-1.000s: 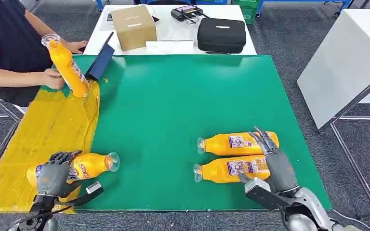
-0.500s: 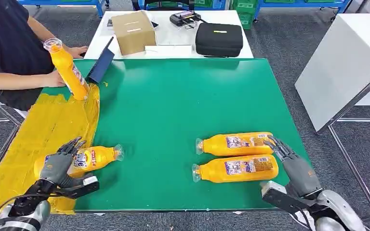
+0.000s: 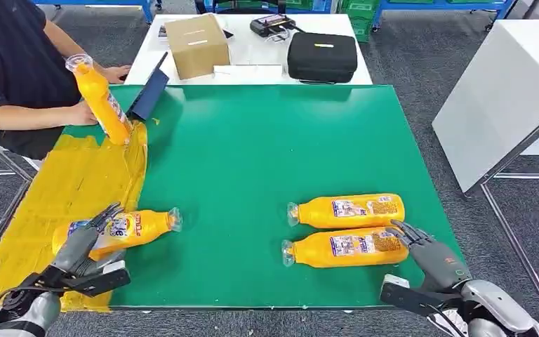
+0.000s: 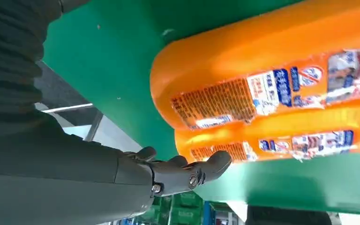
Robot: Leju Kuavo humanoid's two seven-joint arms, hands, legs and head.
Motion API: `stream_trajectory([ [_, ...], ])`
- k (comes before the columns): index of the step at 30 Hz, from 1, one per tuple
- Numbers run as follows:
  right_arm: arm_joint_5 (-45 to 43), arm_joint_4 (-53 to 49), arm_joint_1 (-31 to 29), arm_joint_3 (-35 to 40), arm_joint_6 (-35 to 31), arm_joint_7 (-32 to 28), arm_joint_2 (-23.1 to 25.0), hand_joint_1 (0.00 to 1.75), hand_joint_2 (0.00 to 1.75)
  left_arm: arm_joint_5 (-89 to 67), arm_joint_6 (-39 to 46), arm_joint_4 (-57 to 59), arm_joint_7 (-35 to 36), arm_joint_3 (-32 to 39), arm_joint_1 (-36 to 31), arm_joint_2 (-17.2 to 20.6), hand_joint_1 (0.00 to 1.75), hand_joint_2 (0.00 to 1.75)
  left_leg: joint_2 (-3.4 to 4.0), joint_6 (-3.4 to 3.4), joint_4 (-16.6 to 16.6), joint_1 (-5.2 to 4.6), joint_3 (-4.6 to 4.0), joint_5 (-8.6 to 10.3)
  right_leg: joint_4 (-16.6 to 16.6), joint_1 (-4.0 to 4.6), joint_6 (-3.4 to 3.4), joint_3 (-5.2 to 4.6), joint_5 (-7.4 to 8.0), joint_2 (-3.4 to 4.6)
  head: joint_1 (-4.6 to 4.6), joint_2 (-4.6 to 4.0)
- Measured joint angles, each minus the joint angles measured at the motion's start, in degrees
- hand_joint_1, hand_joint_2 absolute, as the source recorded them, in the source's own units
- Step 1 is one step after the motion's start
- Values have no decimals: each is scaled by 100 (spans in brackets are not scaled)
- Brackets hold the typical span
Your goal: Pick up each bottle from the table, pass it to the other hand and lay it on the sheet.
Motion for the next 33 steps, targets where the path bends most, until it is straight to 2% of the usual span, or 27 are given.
stream_trajectory([
  [5, 374, 392, -276, 341, -147, 61, 37, 0, 175, 1255, -728, -359, -638, 179, 138, -83, 0, 0, 0, 5, 1, 1, -20, 8, 0, 1, 1, -21, 1, -1, 2, 0],
  [8, 796, 818, -649, 591, -398, 17, 326, 0, 175, 1690, -1052, -609, -840, 340, 237, -214, 0, 0, 4, 8, 1, 2, -36, 13, 1, 3, 2, -41, 6, 1, 2, 0],
  [9, 976, 1013, -767, 668, -502, 4, 430, 16, 175, 1748, -1101, -668, -882, 367, 256, -268, 0, 0, 6, 9, 3, 2, -39, 16, 1, 3, 2, -46, 7, 1, 0, 0],
  [10, 1109, 1172, -886, 760, -570, 2, 548, 175, 175, 1787, -1151, -723, -911, 385, 272, -311, 0, 0, 6, 9, 3, 2, -41, 17, 1, 4, 2, -47, 7, 0, 4, 0],
  [13, 1463, 1795, -1342, 1091, -647, 15, 921, 175, 175, 1829, -1211, -800, -944, 431, 289, -439, 0, 0, 23, 7, 4, 4, -44, 19, 2, 5, 1, -58, 9, 8, 2, 0],
  [17, 1849, 2525, -1841, 1609, -529, 94, 1159, 175, 175, 1851, -1265, -815, -961, 409, 267, -542, 0, 0, 61, 3, 5, 10, -26, 10, -1, 12, 0, -56, 9, 36, 4, 0],
  [19, 1904, 2879, -2039, 1763, -606, 92, 1257, 175, 175, 1859, -1267, -813, -961, 398, 231, -573, 0, 0, 71, -8, 4, 18, 4, -16, -7, 14, -6, -88, 3, 54, 4, 0],
  [21, 1928, 3135, -2202, 1884, -682, 74, 1331, 175, 175, 1864, -1276, -806, -961, 387, 187, -590, 0, 0, 101, -19, 2, 32, 45, -37, -19, 24, -24, -52, -10, 85, 9, 0],
  [26, 1930, 3490, -2446, 2030, -710, 66, 1425, 175, 175, 1864, -1276, -800, -961, 380, 150, -621, 0, 0, 156, -24, 2, 39, 96, -57, -22, 27, -24, -20, -9, 131, 7, 0],
  [33, 1930, 3622, -2536, 2083, -713, 65, 1471, 175, 175, 1864, -1276, -800, -961, 382, 135, -629, 0, 0, 161, -26, 2, 45, 153, -67, -23, 39, -34, 36, -8, 138, 7, 0],
])
